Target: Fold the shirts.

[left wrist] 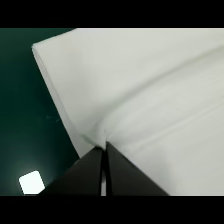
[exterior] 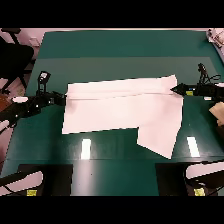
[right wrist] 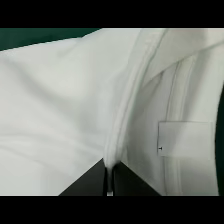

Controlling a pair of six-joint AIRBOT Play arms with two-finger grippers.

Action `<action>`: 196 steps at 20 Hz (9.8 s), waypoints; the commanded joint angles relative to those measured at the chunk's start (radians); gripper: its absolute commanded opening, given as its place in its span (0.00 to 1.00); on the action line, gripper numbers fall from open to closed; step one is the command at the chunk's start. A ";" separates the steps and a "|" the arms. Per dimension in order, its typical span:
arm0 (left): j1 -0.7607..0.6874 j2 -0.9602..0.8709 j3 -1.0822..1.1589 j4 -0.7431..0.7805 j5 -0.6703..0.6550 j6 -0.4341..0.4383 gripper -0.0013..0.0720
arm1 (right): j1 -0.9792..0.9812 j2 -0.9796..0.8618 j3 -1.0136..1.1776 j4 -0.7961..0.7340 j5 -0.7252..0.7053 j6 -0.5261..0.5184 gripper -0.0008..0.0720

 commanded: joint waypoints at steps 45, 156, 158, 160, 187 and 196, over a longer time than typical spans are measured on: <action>0.176 0.407 -0.421 0.481 -0.476 -1.112 0.72 | -0.296 0.685 -0.340 -0.393 0.279 0.562 0.61; -0.266 -0.082 0.480 0.419 0.104 -0.493 0.54 | -0.024 0.066 0.171 -0.127 0.019 0.268 0.57; -0.266 -0.082 0.566 0.439 -0.109 -0.658 0.37 | -0.060 0.124 0.170 -0.227 0.055 0.270 0.57; -0.277 -0.082 0.598 0.439 -0.246 -0.757 0.05 | -0.094 0.172 0.170 -0.325 0.122 0.272 0.57; -0.658 -0.491 0.645 0.541 -0.089 -1.252 0.04 | -0.102 -0.196 0.440 -0.256 0.427 0.204 0.99; -0.672 -0.509 0.661 0.549 -0.096 -1.252 0.04 | -0.093 -0.298 0.452 -0.249 0.383 0.184 0.99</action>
